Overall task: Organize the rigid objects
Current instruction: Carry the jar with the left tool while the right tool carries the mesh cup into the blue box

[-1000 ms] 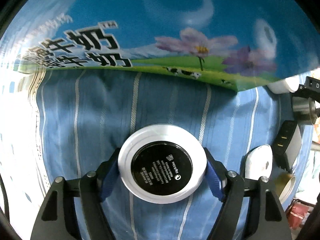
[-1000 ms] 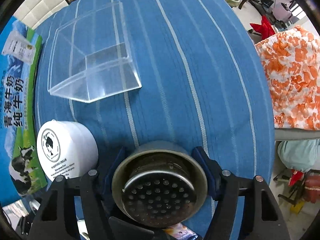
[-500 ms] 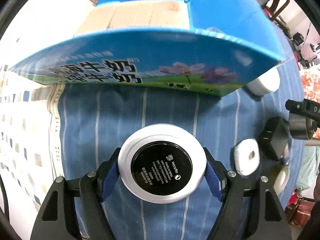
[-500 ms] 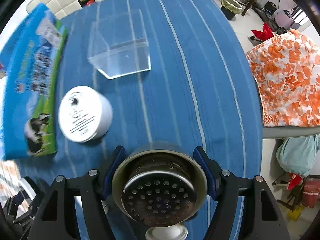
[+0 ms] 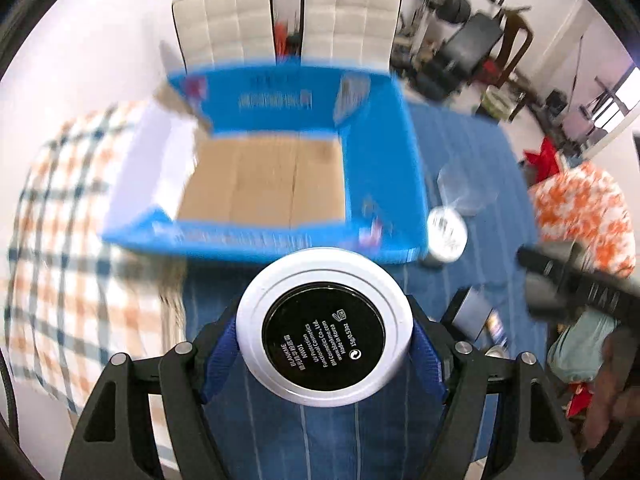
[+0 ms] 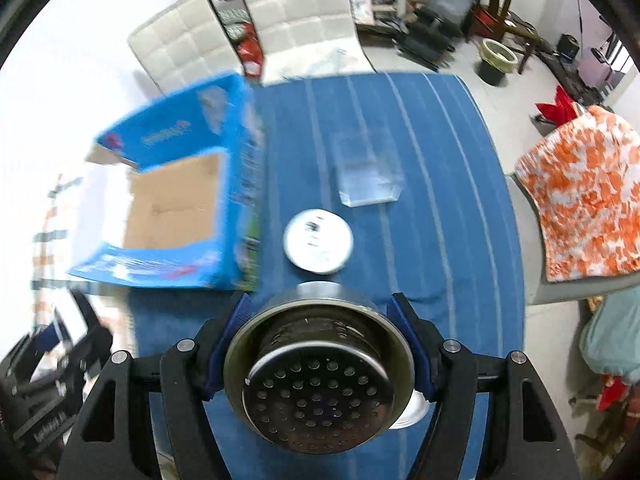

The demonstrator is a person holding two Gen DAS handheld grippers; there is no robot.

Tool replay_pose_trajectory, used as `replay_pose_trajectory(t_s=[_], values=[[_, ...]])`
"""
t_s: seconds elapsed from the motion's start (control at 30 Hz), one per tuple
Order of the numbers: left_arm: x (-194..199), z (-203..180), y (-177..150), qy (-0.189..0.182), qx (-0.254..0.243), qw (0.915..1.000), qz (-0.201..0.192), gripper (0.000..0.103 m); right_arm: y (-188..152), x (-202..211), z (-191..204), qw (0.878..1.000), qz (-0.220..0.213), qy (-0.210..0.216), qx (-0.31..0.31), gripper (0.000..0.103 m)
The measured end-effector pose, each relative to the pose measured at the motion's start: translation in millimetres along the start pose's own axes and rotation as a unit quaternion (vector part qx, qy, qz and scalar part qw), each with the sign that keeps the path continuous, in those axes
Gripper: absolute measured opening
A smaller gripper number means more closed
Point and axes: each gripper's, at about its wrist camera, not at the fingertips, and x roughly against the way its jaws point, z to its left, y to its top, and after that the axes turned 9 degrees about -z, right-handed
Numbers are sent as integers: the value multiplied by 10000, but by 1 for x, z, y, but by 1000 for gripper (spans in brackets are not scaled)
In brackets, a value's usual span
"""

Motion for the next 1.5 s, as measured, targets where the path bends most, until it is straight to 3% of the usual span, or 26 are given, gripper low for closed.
replay_pose_trajectory(t_s=[0.17, 0.27, 0.5, 0.7, 0.9, 1.33, 1.4, 1.5], values=[[19, 25, 52, -271, -75, 9989, -367, 74, 26, 13, 49, 9994, -234, 220, -130, 72], [6, 47, 89, -372, -139, 9983, -433, 74, 48, 0, 75, 9988, -270, 321, -248, 72], [-64, 92, 139, -627, -86, 9980, 1, 74, 92, -94, 123, 9997, -30, 191, -162, 72], [-151, 126, 143, -826, 423, 9933, 685, 74, 108, -188, 135, 9990, 411, 61, -157, 72], [-204, 147, 140, -1023, 939, 9845, 1069, 74, 116, -231, 144, 9989, 461, -95, -57, 73], [-214, 154, 134, -959, 1080, 9804, 1343, 74, 121, -276, 157, 9934, 1125, -192, 87, 73], [-215, 155, 135, -956, 1116, 9796, 1371, 74, 121, -273, 158, 9936, 1111, -153, 115, 78], [-213, 160, 137, -1015, 1209, 9780, 1360, 74, 125, -262, 163, 9948, 969, -121, 292, 96]])
